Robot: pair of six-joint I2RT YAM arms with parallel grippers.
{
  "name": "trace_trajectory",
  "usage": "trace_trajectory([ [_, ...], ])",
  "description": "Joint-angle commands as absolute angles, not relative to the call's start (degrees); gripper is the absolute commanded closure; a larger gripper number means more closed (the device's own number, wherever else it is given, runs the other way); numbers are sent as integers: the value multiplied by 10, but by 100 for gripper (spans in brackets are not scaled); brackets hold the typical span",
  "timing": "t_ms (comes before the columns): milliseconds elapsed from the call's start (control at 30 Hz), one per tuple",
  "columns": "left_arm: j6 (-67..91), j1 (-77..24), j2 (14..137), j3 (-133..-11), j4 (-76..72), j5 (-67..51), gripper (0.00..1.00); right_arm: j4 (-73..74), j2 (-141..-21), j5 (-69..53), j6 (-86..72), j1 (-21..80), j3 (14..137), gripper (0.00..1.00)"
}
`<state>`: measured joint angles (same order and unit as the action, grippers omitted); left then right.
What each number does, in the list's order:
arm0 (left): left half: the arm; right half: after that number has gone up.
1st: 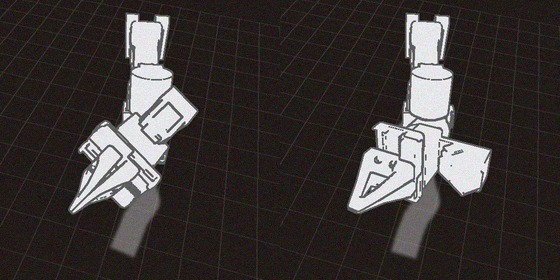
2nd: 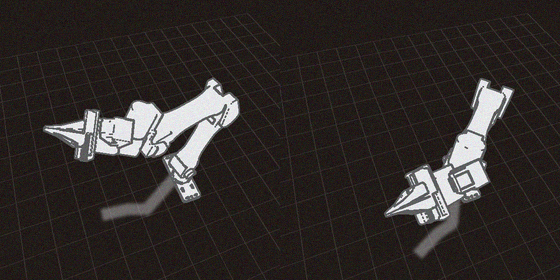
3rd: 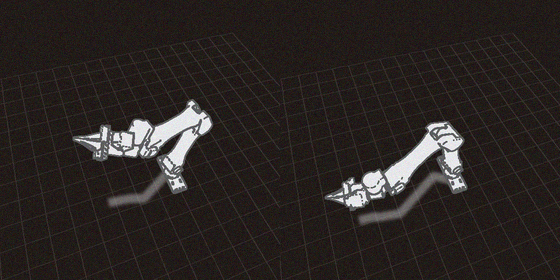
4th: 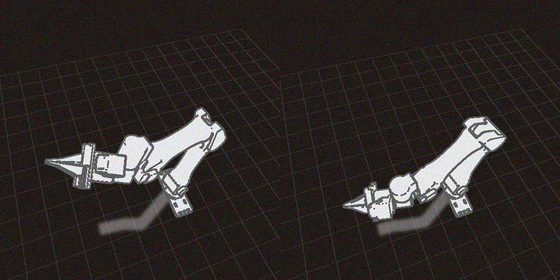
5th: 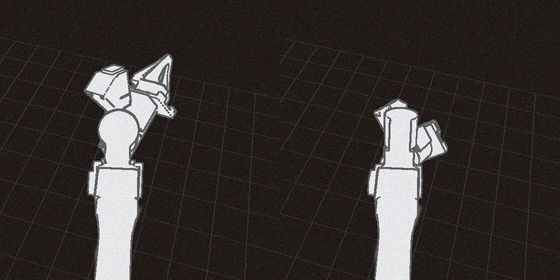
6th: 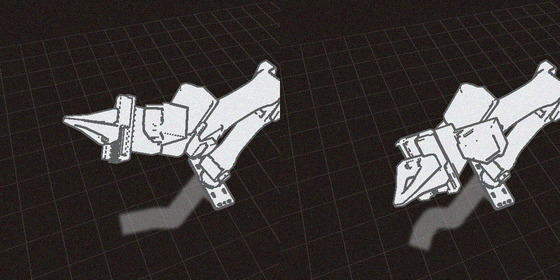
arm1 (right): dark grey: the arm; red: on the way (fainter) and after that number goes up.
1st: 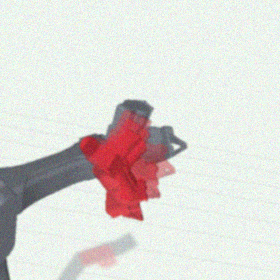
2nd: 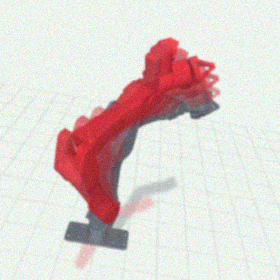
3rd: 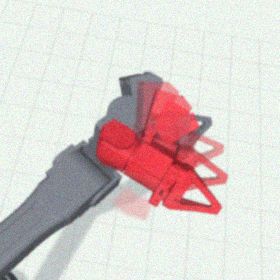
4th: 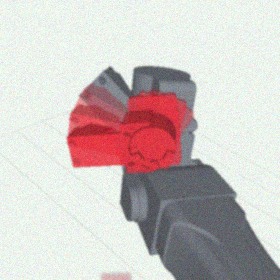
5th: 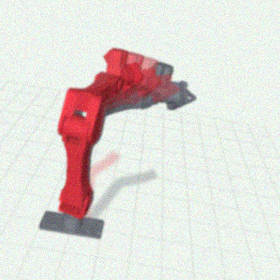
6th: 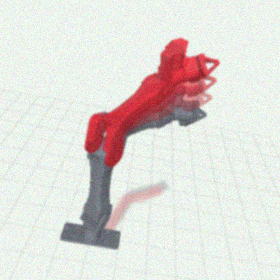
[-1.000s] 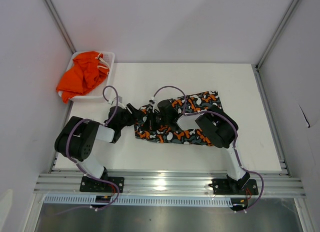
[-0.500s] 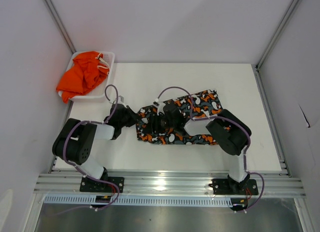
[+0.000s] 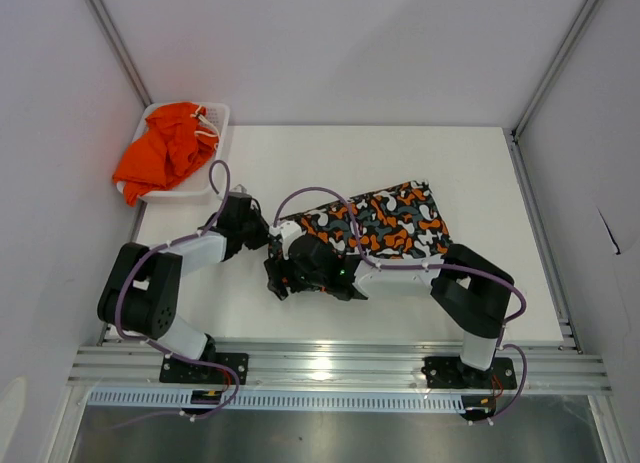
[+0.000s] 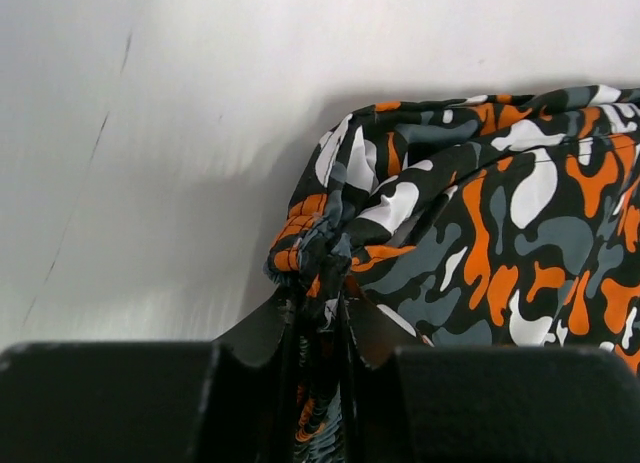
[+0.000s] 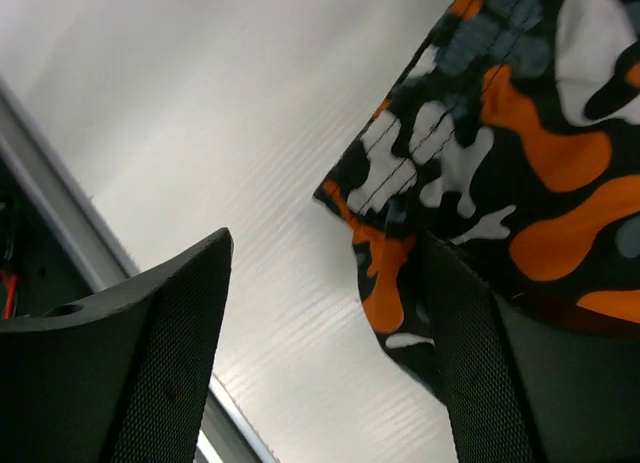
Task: Fold and stack the shorts
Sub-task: Fold the shorts
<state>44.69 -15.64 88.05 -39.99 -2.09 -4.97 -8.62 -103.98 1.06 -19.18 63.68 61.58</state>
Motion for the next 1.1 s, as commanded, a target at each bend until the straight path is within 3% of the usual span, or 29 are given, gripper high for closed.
trace_trajectory([
  [0, 469, -160, 847, -411, 32, -42, 100, -30, -1051, 154, -177, 659, 667, 22],
  [33, 475, -160, 844, -410, 34, -41, 100, -25, -1059, 176, -183, 665, 674, 17],
  [167, 484, -160, 829, -407, 58, -34, 100, 30, -1095, 293, -196, 693, 722, 13],
  [333, 490, -160, 808, -403, 71, -35, 100, 62, -1144, 316, -205, 693, 769, 12],
  [467, 497, -160, 798, -402, 84, -33, 100, 54, -1158, 308, -210, 693, 767, 13],
  [667, 492, -160, 806, -424, 118, -33, 100, 42, -1172, 290, -217, 691, 757, 25],
  [867, 468, -160, 818, -454, 137, -28, 100, -31, -1106, 204, -222, 678, 698, 15],
  [1067, 427, -160, 835, -497, 176, -6, 100, -90, -975, 100, -244, 625, 608, 15],
])
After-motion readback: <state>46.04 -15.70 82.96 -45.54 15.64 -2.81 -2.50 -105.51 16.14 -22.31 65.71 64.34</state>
